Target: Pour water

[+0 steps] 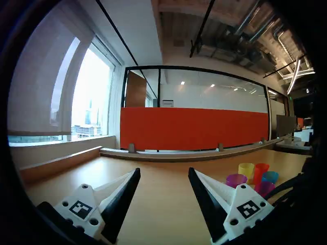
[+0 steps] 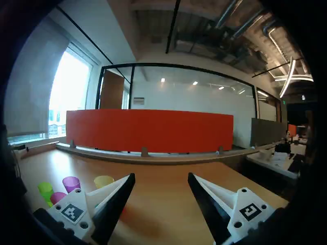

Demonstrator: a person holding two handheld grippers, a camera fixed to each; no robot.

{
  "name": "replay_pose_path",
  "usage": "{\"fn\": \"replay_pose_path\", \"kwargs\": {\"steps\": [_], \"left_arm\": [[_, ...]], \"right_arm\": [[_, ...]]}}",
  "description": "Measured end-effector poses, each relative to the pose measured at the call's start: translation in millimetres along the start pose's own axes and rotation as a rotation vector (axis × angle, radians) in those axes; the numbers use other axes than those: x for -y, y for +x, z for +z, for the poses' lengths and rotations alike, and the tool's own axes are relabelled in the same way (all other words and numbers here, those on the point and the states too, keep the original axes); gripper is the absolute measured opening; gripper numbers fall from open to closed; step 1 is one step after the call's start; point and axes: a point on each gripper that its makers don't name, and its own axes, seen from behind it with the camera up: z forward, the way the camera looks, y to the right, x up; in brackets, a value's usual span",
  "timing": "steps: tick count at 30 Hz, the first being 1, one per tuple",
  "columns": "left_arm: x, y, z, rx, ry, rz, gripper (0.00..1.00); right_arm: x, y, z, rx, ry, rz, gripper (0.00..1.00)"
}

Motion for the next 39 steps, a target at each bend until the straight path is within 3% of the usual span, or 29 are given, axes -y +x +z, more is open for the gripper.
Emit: {"fn": "replay_pose_path", "kwargs": {"steps": [14, 39], "left_arm": [[0.9, -19, 1.1, 0.006, 0.030, 0.022, 0.86], [-5.8, -38, 5.1, 0.058, 0.013, 0.024, 0.86]], "right_arm": [[5, 7, -4.3, -0.001, 0.001, -0.010, 1.00], [1, 12, -4.6, -0.009, -0.004, -0.014, 1.00]]}}
